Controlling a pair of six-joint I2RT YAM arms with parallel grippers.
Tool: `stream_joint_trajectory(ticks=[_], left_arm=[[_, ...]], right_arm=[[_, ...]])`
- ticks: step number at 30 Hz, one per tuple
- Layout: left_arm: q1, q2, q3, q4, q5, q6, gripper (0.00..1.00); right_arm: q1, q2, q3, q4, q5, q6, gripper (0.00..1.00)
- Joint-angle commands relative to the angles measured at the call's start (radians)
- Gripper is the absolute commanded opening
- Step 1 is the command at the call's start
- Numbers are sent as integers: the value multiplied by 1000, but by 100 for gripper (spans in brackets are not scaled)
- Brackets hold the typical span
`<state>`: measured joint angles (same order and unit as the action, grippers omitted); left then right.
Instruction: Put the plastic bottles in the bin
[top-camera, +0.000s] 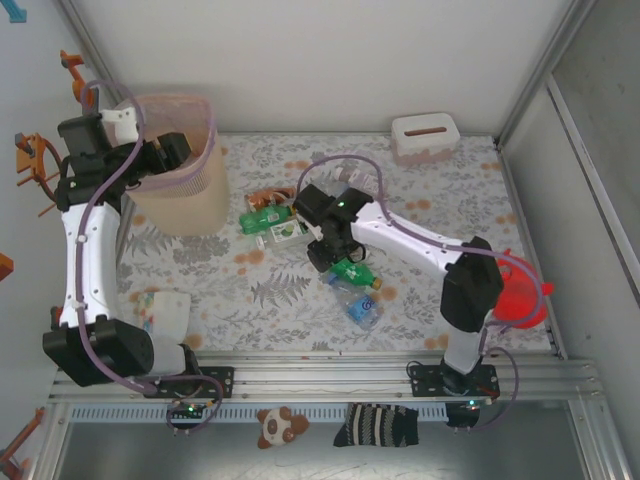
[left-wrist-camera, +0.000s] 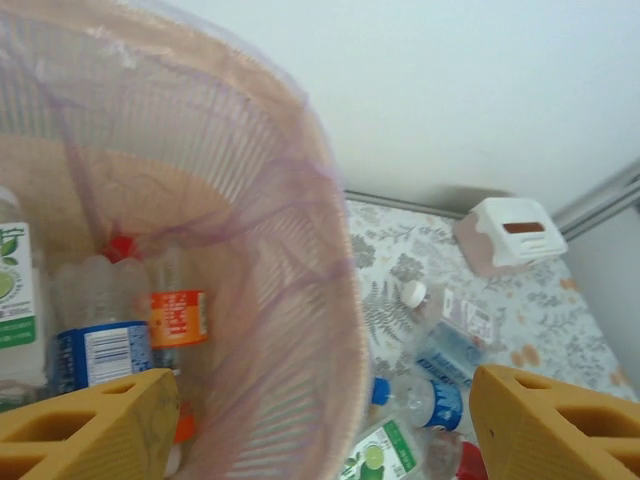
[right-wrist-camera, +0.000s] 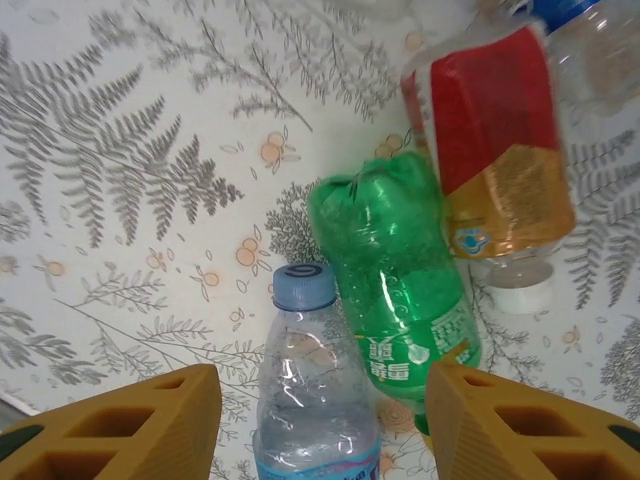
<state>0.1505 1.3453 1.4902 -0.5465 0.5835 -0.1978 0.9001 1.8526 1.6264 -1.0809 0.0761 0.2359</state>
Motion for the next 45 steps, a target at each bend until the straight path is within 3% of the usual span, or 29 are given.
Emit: stream_joint_trajectory(ticks=[1, 26, 45], left_arm=[[4, -63, -50, 110, 67, -74, 76], [5, -150, -154, 164, 104, -141, 77], [4, -150, -181, 210, 128, -169, 76]], right_arm=[[21, 53, 41, -37, 43, 38, 54], [67, 289, 2, 17, 82, 45, 50], [78, 280, 11, 19, 85, 50, 30]])
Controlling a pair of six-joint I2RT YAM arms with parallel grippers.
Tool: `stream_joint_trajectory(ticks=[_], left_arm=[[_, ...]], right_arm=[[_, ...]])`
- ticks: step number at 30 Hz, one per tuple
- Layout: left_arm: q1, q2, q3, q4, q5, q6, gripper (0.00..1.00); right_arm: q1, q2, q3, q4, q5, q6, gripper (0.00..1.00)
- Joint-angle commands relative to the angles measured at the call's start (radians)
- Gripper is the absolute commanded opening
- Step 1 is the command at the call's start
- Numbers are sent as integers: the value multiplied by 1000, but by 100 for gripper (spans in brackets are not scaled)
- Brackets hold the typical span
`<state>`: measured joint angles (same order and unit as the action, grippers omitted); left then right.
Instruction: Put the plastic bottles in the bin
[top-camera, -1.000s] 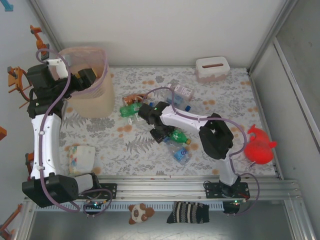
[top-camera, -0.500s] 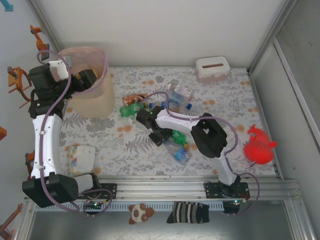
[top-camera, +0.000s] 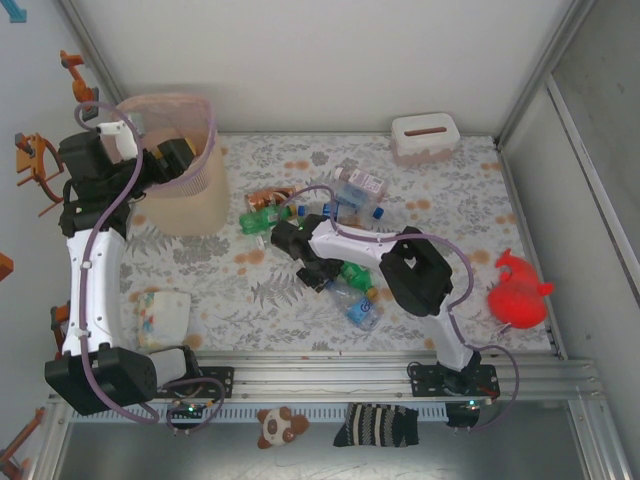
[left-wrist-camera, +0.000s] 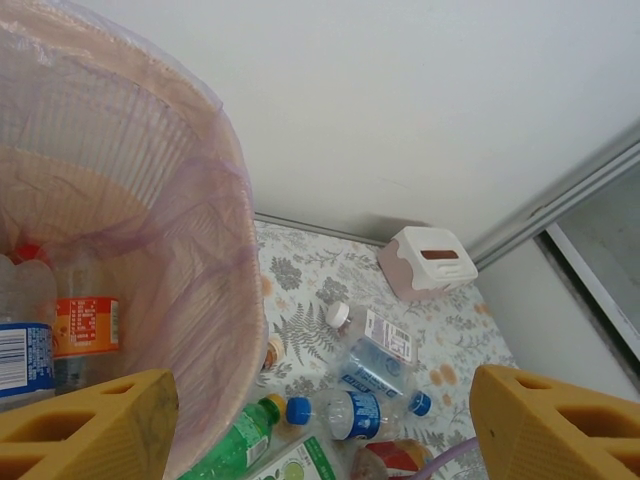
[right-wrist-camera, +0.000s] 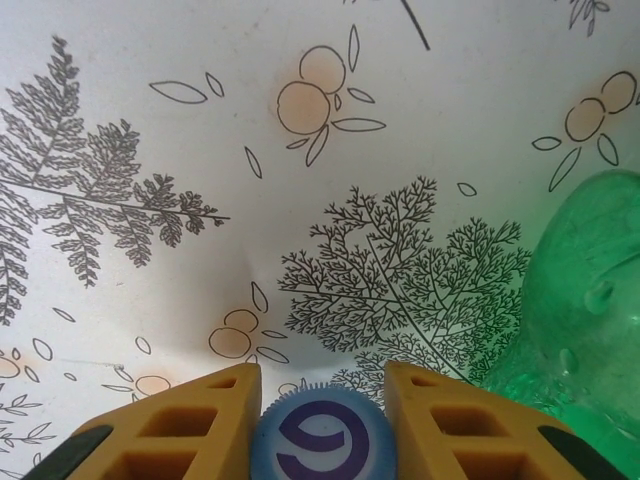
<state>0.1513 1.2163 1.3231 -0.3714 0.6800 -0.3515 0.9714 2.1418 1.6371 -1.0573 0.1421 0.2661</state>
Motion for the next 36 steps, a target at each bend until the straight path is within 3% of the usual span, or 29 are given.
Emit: stream_joint_trajectory(ticks=[1, 14, 36], left_arm=[[2, -23, -16, 41, 39, -16, 76], [-71, -21, -63, 175, 129, -23, 76], [-494, 22, -122, 636, 384, 41, 83]], right_arm=[[7, -16, 2, -4, 18, 21, 29], [-6, -219, 30, 76, -67, 40, 26], [-149, -791, -84, 434, -154, -17, 24]])
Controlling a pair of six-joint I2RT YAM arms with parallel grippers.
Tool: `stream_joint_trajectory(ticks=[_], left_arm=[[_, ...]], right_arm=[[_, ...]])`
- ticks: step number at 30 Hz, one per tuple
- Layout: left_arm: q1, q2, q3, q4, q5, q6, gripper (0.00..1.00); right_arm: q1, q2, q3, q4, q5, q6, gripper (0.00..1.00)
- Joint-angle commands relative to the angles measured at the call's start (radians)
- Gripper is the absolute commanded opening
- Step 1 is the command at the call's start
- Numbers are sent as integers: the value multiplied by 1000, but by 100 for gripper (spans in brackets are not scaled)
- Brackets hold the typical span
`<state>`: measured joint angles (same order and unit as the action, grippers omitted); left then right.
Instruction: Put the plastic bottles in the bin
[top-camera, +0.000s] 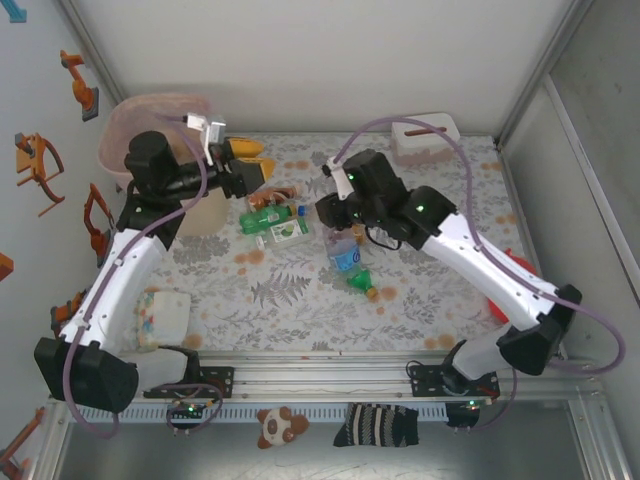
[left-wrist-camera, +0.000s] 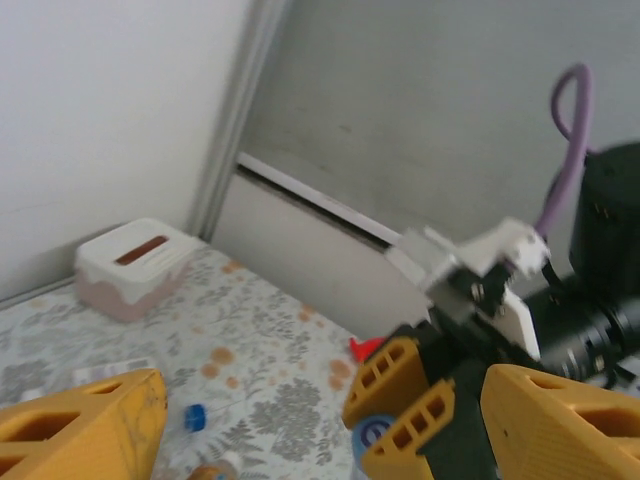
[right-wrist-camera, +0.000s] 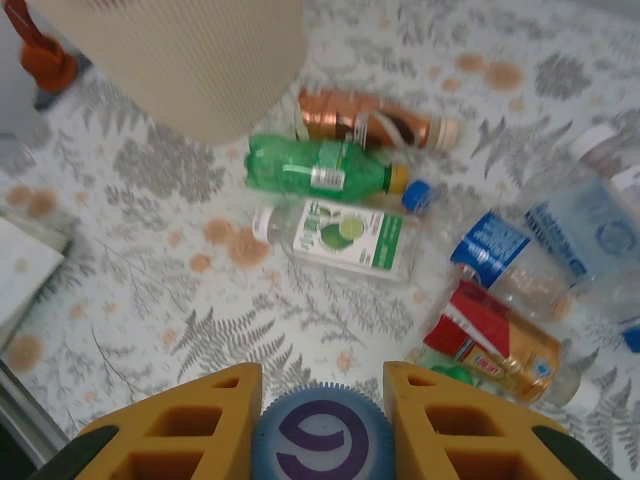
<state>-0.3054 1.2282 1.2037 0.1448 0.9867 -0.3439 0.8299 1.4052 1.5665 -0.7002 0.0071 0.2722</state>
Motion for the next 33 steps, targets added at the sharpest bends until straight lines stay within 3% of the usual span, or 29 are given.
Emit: stream_joint_trajectory(ticks=[1, 10, 20, 33], left_arm=[[-56, 16, 3, 125, 88, 43, 83], [-227, 31, 24, 135, 155, 129, 87], [-394, 103, 148, -103, 206, 289, 91], [-446, 117, 183, -279, 243, 416, 84]], right_arm=[[-8, -75, -13, 92, -27, -31, 24], [-8, -208, 5, 213, -180, -42, 26], [-8, -245, 43, 300, -404, -18, 27], [-8, -302, 76, 343, -365, -9, 27]])
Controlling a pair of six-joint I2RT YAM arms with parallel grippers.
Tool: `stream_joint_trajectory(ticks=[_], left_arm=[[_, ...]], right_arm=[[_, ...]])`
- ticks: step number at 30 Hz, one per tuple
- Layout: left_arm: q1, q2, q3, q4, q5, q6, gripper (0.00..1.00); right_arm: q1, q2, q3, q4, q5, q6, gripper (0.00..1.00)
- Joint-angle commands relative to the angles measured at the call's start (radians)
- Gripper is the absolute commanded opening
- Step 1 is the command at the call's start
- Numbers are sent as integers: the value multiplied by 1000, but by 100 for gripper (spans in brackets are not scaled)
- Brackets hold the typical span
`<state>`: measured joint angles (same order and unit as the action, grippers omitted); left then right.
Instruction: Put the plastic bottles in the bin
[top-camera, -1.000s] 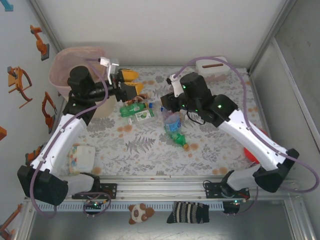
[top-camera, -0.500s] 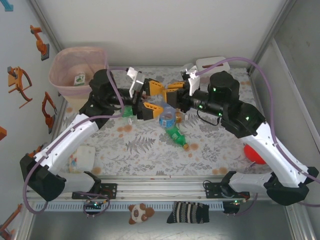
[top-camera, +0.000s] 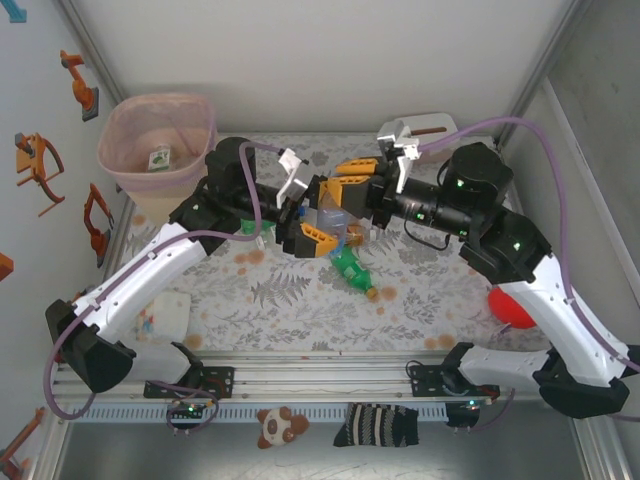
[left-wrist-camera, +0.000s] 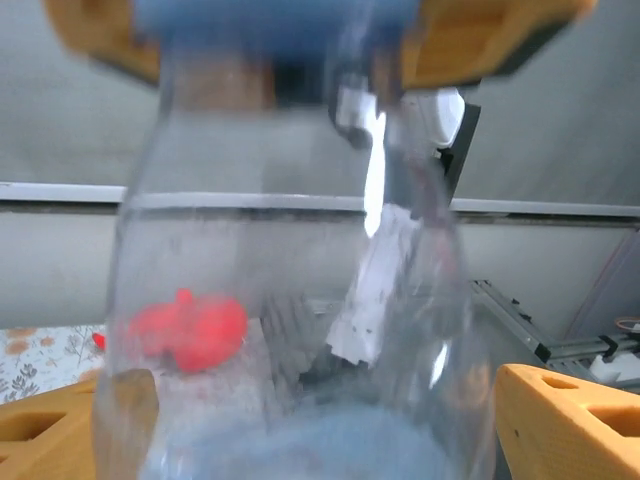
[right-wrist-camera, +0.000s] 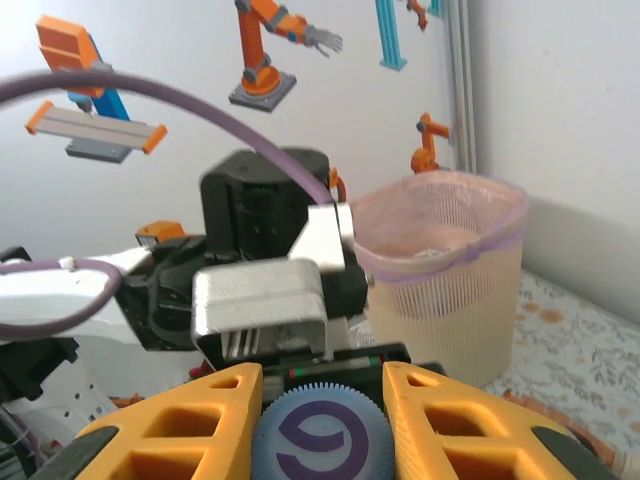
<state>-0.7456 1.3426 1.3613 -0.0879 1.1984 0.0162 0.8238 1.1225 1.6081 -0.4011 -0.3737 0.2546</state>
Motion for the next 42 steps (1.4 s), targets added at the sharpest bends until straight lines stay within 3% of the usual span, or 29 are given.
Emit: stream_joint_trajectory(ticks=[1, 18, 20, 25, 28, 35, 39, 42], left_arm=[[-6, 1, 25, -51, 32, 61, 84], [-6, 0, 36, -112, 3, 120, 67], [-7, -3, 36, -113, -2, 122, 66], [-4, -10, 39, -129, -24, 126, 66], [9, -15, 48, -153, -56, 128, 66], [102, -48, 76, -220, -247, 97, 66], [192, -62, 116, -316, -428, 92, 66], [278, -55, 165, -383, -502, 67, 66]], right_arm=[[-3, -20, 36, 45, 26, 9, 27], [-2, -36, 25, 27, 92, 8, 31], [-2, -40, 25, 24, 90, 8, 35], [-2, -47, 43, -33, 122, 5, 59], [-1, -70, 39, -58, 164, -5, 65], [-3, -113, 35, -152, 350, -36, 65], [-2, -132, 15, -188, 473, -42, 65], [-2, -144, -6, -189, 512, -42, 66]])
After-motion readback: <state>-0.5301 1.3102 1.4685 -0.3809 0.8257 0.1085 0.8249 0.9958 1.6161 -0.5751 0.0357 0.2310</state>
